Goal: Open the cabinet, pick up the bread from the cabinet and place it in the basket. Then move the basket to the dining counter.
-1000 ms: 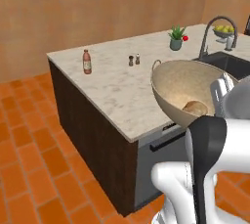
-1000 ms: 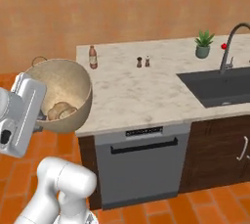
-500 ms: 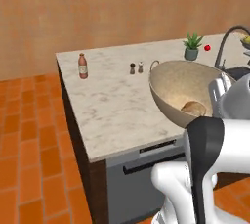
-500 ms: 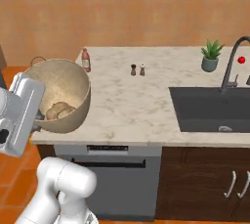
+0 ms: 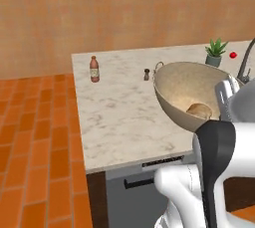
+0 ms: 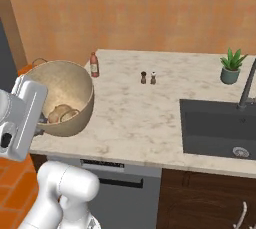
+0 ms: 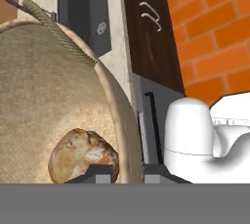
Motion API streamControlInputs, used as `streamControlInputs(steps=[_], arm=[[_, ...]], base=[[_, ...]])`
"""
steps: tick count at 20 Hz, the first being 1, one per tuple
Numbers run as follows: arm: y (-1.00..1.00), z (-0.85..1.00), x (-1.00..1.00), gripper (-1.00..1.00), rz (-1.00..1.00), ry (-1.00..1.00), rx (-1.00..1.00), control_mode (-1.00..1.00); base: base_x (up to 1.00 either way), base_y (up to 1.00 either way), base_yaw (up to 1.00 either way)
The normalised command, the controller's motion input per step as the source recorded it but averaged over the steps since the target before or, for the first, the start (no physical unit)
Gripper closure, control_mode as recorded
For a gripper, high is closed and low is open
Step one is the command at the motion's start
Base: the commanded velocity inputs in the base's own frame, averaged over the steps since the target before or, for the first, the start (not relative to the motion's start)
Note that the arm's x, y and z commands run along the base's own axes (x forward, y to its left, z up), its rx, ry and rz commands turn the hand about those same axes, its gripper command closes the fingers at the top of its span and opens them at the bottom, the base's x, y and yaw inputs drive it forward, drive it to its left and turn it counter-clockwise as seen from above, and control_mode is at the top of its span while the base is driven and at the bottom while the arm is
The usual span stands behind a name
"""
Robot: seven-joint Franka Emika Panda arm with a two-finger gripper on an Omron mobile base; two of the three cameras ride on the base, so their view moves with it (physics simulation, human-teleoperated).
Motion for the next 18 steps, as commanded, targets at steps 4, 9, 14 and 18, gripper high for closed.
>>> streamControlInputs(steps=[4,9,14,18], arm=[[0.00,0.00,0.00,1.00,0.00,0.00,0.00,1.00],[-0.28,-0.19,0.78,1.00,0.16,0.07,0.07,-1.00],[-0.32,-0.68,1.00,1.00,0.30,0.03,0.07,-1.00],[-0.20,-0.46,1.00,1.00,0.25,0.04,0.02,-1.00]], base=[[0.56,-0.02,0.10],[0.00,0.00,0.00],[0.00,0.00,0.00],[0.00,0.00,0.00]])
